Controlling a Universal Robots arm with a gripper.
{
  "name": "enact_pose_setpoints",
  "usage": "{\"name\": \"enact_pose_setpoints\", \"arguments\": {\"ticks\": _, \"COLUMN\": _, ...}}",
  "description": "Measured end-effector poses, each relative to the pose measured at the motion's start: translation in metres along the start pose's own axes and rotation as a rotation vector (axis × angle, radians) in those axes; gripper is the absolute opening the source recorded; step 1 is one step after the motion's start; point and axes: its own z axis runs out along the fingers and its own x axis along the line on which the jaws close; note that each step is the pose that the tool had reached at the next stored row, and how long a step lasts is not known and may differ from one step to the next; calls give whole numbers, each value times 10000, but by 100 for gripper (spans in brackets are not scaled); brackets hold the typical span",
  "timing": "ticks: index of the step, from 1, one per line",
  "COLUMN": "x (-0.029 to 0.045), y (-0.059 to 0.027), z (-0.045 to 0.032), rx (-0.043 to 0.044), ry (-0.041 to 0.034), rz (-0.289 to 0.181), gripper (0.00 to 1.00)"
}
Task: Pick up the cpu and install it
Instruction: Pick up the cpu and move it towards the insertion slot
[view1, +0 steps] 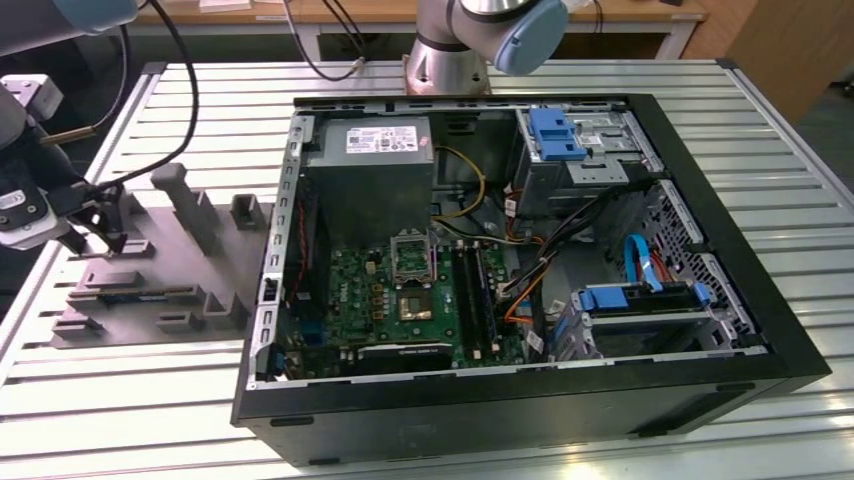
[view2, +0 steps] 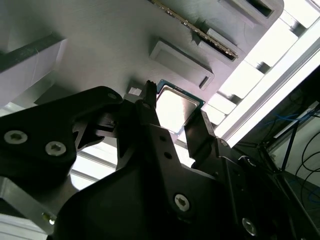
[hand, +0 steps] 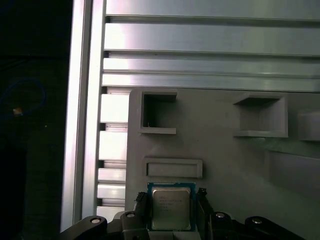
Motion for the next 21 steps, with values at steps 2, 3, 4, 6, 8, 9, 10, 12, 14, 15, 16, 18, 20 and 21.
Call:
{"name": "enact_pose_setpoints", "arguments": {"ticks": 2, "x": 0, "y": 1, "z": -10, "rx": 0, "ry": 0, "rz": 0, "gripper": 47}}
{"name": "enact_pose_setpoints", "arguments": {"ticks": 3, "x": 0, "y": 1, "z": -16, "rx": 0, "ry": 0, "rz": 0, "gripper": 47}}
{"name": "enact_pose_setpoints", "arguments": {"ticks": 4, "x": 0, "y": 1, "z": -18, "rx": -2, "ry": -2, "rz": 0, "gripper": 47}}
{"name": "enact_pose_setpoints", "arguments": {"ticks": 6, "x": 0, "y": 2, "z": -29, "rx": 0, "ry": 0, "rz": 0, "gripper": 47}}
{"name": "enact_pose_setpoints", "arguments": {"ticks": 8, "x": 1, "y": 3, "z": -43, "rx": 0, "ry": 0, "rz": 0, "gripper": 47}}
{"name": "enact_pose_setpoints", "arguments": {"ticks": 9, "x": 1, "y": 3, "z": -50, "rx": 0, "ry": 1, "rz": 0, "gripper": 47}}
{"name": "enact_pose_setpoints", "arguments": {"ticks": 10, "x": 1, "y": 4, "z": -58, "rx": 0, "ry": 0, "rz": 0, "gripper": 47}}
{"name": "enact_pose_setpoints", "arguments": {"ticks": 12, "x": 1, "y": 5, "z": -73, "rx": 0, "ry": 0, "rz": 0, "gripper": 47}}
{"name": "enact_pose_setpoints", "arguments": {"ticks": 14, "x": 1, "y": 6, "z": -87, "rx": 0, "ry": 0, "rz": 0, "gripper": 47}}
{"name": "enact_pose_setpoints", "arguments": {"ticks": 15, "x": 1, "y": 6, "z": -95, "rx": 0, "ry": 0, "rz": 0, "gripper": 47}}
{"name": "enact_pose_setpoints", "arguments": {"ticks": 16, "x": 2, "y": 7, "z": -103, "rx": 0, "ry": 0, "rz": 0, "gripper": 47}}
{"name": "enact_pose_setpoints", "arguments": {"ticks": 18, "x": 2, "y": 8, "z": -118, "rx": 0, "ry": 0, "rz": 0, "gripper": 47}}
{"name": "enact_pose_setpoints", "arguments": {"ticks": 20, "x": 2, "y": 9, "z": -133, "rx": 0, "ry": 0, "rz": 0, "gripper": 47}}
{"name": "enact_pose_setpoints", "arguments": {"ticks": 21, "x": 2, "y": 9, "z": -140, "rx": -1, "ry": 0, "rz": 0, "gripper": 47}}
